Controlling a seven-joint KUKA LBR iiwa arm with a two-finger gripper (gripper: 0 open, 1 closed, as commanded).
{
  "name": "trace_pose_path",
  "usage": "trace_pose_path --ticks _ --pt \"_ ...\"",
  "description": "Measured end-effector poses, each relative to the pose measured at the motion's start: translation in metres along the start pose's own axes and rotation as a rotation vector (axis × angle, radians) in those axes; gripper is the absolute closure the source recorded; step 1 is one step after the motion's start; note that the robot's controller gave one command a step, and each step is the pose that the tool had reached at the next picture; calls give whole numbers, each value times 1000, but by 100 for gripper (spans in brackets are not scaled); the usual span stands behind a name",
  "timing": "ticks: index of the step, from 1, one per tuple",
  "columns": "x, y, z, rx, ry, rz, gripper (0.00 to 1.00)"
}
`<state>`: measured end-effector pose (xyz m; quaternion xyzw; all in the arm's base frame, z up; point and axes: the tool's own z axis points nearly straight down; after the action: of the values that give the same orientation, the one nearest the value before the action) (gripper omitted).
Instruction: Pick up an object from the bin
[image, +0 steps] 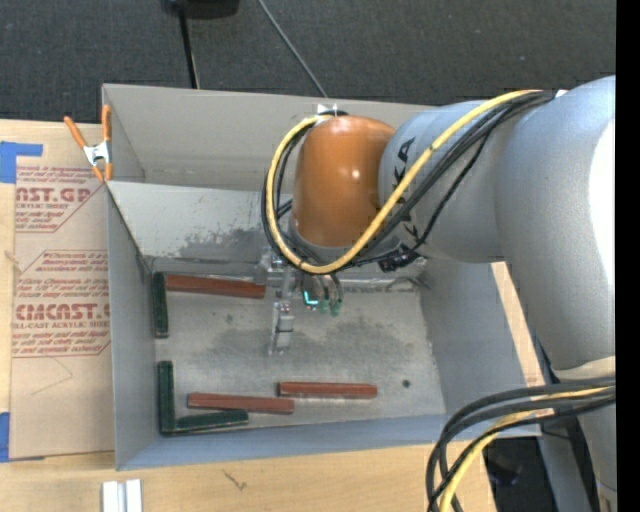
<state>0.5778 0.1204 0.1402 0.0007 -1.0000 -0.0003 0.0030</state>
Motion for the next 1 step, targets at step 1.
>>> trace_pose_path --ticks 1 --pt "-2 0 -5 -1 -7 1 0"
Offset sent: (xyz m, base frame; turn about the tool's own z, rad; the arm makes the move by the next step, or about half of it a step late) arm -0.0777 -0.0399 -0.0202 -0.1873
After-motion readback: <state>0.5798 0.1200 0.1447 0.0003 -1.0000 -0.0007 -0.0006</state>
